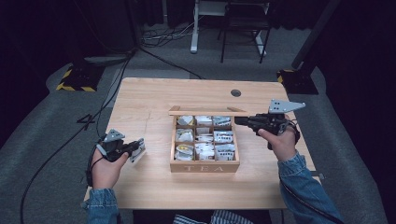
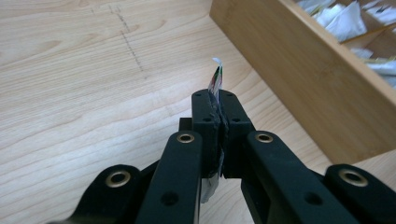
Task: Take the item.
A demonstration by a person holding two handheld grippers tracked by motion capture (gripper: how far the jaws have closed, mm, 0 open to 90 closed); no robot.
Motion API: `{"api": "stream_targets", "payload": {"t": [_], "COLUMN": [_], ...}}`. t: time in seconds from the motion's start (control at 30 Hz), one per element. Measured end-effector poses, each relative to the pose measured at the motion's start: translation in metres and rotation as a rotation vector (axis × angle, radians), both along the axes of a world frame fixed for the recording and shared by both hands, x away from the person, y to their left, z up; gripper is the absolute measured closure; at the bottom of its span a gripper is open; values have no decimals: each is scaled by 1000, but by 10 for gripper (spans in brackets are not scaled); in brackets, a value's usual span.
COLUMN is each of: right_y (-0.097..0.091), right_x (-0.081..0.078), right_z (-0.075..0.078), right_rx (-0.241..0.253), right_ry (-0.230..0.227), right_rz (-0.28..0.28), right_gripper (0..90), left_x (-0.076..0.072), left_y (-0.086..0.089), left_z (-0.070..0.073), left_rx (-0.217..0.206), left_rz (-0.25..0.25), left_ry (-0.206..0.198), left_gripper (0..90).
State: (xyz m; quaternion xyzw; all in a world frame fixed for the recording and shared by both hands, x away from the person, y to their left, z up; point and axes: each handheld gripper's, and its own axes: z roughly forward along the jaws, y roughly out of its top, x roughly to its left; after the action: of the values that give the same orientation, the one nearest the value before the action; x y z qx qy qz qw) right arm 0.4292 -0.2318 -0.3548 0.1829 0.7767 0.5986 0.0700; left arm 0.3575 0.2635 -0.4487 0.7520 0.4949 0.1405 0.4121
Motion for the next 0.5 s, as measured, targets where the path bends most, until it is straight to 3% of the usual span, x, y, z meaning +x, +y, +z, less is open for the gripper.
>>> {"api": "stream_targets", "payload": {"t": [0.03,0.27,0.37,0.43,0.5], "right_y": [0,0,-1,-1,-1], "right_x": [0,-1,-2,-2,-3], "right_z": [0,-1,-1,-1,-1], "right_rx": [-3,-6,-7,-8,-7], "right_ry": [1,1,0,0,-1], "right_rz": [0,2,1,0,1], "right_gripper": [900,900,900,900,900], "left_x": [1,7,9,9,11], "left_y": [-2,-5,-5,-6,-7], "left_z": [-2,-10,-11,-12,-13], "left_rx": [-17,-25,-2,10,34], "left_rz": [0,10,25,32,49], "left_ry": [-6,7,-14,-12,-19], "left_gripper": [875,851,722,705,577]}}
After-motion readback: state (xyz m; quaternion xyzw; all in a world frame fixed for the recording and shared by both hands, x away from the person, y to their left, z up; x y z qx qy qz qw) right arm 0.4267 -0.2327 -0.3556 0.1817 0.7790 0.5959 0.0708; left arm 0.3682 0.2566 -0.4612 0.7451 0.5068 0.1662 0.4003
